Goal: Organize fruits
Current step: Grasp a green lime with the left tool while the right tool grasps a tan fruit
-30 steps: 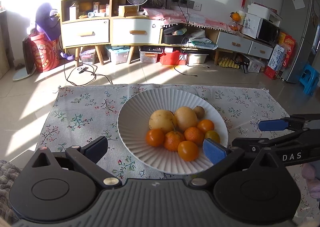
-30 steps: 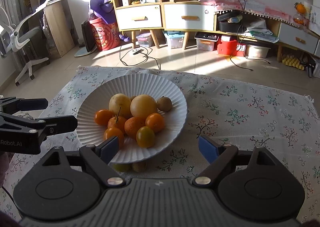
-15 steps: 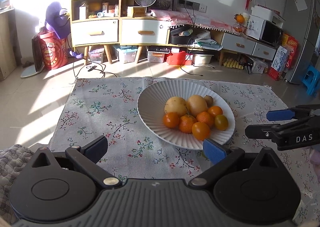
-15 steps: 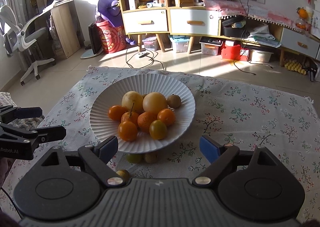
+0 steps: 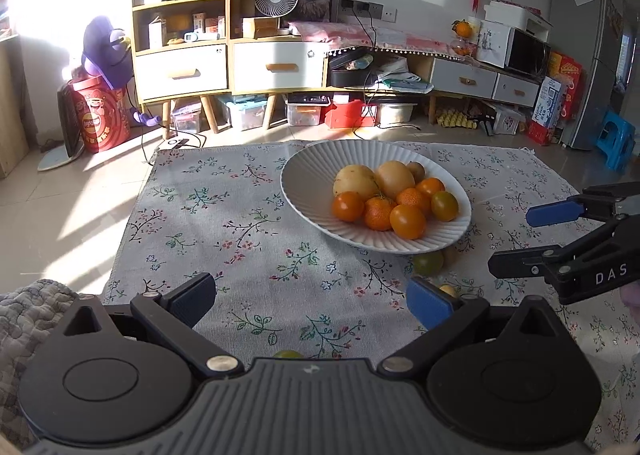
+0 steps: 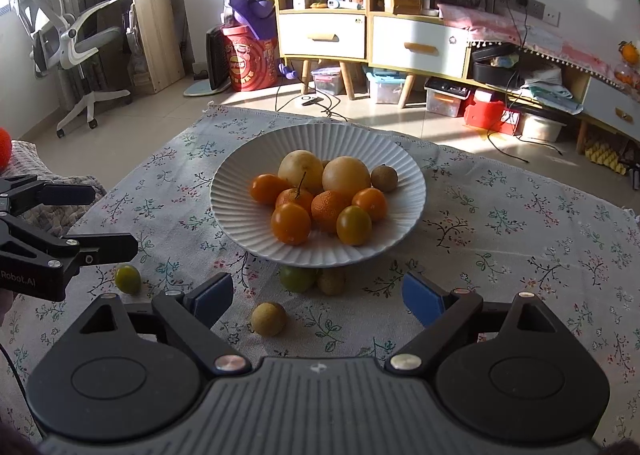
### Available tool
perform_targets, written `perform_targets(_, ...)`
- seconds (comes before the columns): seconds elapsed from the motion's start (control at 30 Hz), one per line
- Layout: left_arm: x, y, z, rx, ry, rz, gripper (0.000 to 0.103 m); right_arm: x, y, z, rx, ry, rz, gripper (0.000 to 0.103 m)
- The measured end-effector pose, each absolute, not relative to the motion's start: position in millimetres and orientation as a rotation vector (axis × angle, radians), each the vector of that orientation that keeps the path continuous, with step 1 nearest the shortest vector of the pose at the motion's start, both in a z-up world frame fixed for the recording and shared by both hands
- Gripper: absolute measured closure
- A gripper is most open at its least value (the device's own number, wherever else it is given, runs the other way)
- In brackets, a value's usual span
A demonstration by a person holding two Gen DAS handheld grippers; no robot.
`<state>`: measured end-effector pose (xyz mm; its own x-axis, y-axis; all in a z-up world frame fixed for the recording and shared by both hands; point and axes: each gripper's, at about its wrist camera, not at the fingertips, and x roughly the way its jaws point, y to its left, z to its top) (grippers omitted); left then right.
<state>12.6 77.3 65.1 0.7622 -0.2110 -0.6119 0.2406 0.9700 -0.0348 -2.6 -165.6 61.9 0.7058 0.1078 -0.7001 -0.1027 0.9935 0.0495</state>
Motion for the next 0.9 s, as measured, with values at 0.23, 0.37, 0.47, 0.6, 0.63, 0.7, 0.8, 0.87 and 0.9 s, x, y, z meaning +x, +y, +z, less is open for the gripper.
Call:
perform_targets(0.23,4.4,86.9,55.0,0.063,0.677,-0.245,0.008,-13.9,-157.1,52.8,-0.027,0.764,0.135,0.012)
perform_targets(0.37,4.1,87.1,52.4,0.066,0.689,-0.253,0.008,-16.3,-155.0,47.4,-0.044,0.77,0.14,0.012)
perform_targets(0.47,1.6,84.3,47.1,0.09,0.7,-0.268,0.008,-16.9,-153.6,42.8,-0.06,0.779,0.137,0.012)
perform_targets(0.6,1.3,83.5,38.5,0.119,0.721,-0.263,0.008,-17.7,-152.1,35.4,-0.062,0.793,0.14,0.012)
perform_targets(0.63,1.6,83.6,36.1,0.116,0.73,-0.261,0.009,-17.6,-151.0,33.3,-0.066,0.796,0.142,0.012)
perform_targets(0.7,1.3,82.7,32.3,0.12,0.74,-0.266,0.012,-16.7,-147.9,28.9,-0.079,0.802,0.148,0.014)
perform_targets(0.8,-0.1,78.5,26.4,0.146,0.752,-0.272,0.026,-13.8,-143.4,23.4,-0.092,0.809,0.16,0.017)
perform_targets(0.87,-0.2,77.5,22.6,0.154,0.773,-0.278,0.032,-11.5,-141.6,20.4,-0.091,0.816,0.164,0.019)
perform_targets(0.9,-0.4,77.5,21.2,0.155,0.776,-0.278,0.035,-10.2,-141.0,19.0,-0.086,0.82,0.165,0.021)
